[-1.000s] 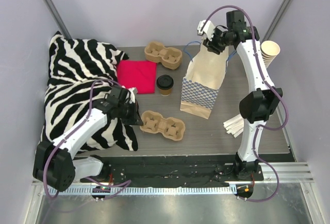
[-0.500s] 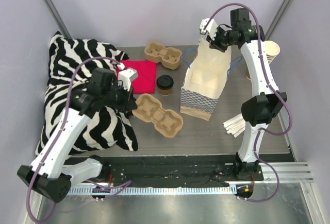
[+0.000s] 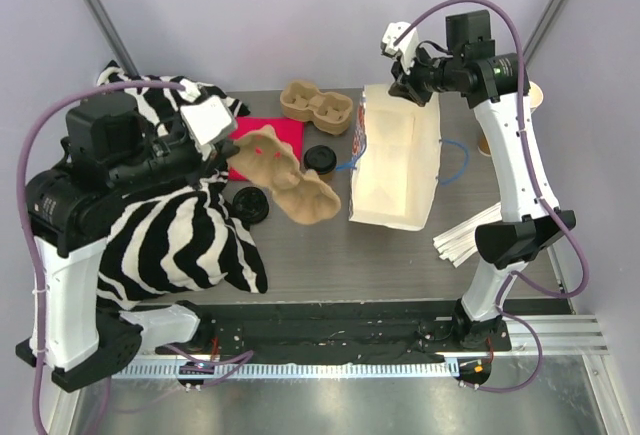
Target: Pack the takeout coffee
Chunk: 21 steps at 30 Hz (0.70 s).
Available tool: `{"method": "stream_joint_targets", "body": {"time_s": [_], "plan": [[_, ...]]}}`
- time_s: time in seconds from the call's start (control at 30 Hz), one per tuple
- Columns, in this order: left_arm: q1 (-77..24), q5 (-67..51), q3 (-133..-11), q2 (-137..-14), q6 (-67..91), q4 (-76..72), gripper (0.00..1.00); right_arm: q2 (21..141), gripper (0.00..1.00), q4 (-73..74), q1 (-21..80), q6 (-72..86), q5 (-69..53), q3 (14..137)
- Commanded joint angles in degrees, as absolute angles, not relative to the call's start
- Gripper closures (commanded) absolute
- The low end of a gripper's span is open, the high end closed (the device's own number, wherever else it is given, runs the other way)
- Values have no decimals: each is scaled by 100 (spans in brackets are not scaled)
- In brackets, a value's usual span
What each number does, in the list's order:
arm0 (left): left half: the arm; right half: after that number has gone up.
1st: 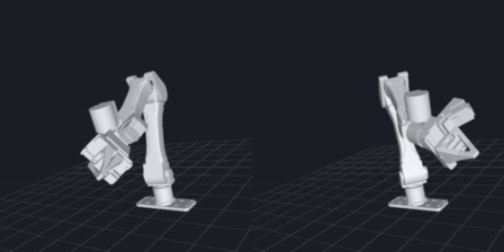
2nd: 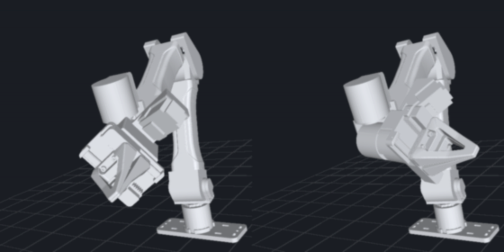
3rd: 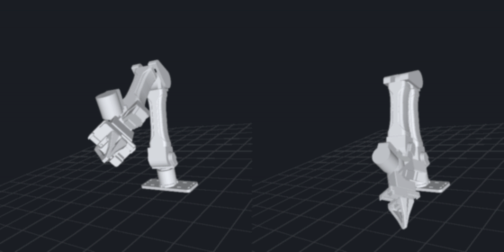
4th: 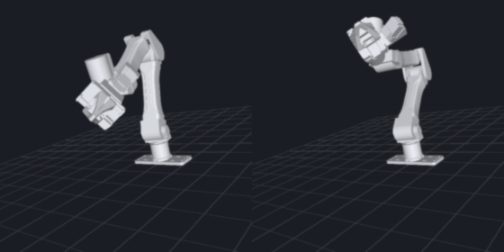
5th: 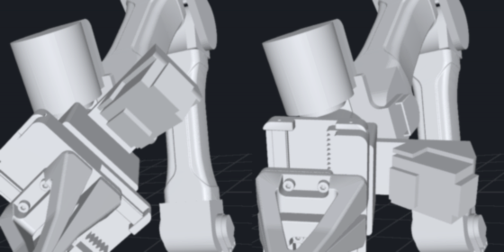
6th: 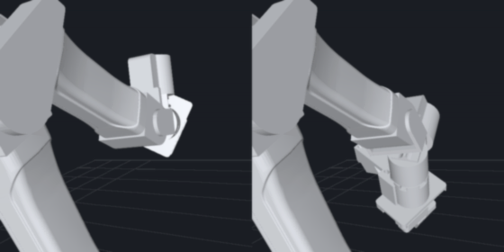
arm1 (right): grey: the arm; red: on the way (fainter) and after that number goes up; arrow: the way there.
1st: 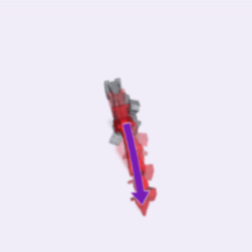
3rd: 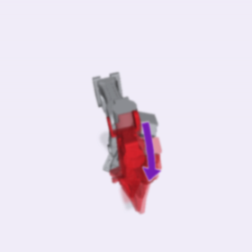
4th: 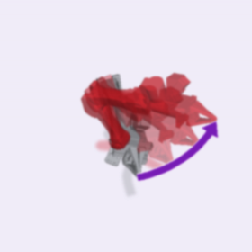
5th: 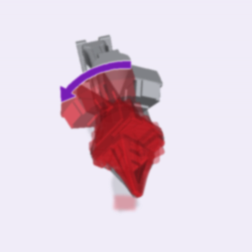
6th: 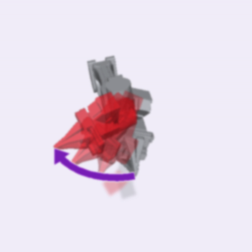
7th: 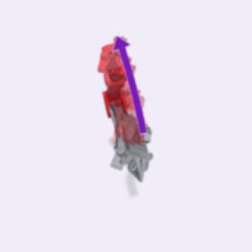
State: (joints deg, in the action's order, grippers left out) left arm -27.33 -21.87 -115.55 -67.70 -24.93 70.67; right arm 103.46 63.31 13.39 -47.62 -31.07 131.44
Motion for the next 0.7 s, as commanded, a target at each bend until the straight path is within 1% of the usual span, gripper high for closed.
{"method": "stream_joint_targets", "body": {"time_s": [0.0,0.07,0.17,0.23,0.37,0.5,0.67], "plan": [[-3075,-1758,-12952,-7573,-2839,7347,100,10072,99,6582,1406,-3807,-3120,13122],[-3172,-1714,-13523,-7821,-2786,7322,100,10072,99,6740,1424,-3561,-3129,13105],[-3435,-1705,-13745,-8086,-2646,6997,100,10090,99,6882,1441,-3253,-3173,13008],[-3742,-1522,-13799,-8226,-2645,6733,100,10064,99,6838,1441,-3051,-3182,12894],[-4717,-391,-13685,-8385,-3022,6128,100,10072,99,6759,1450,-2690,-3296,12954],[-5044,-53,-13640,-8446,-3224,5170,100,10072,99,6829,1538,-2488,-3261,12938],[-5352,140,-13694,-8429,-3296,4651,100,9871,99,6680,1643,-2400,-3068,12604]]}}
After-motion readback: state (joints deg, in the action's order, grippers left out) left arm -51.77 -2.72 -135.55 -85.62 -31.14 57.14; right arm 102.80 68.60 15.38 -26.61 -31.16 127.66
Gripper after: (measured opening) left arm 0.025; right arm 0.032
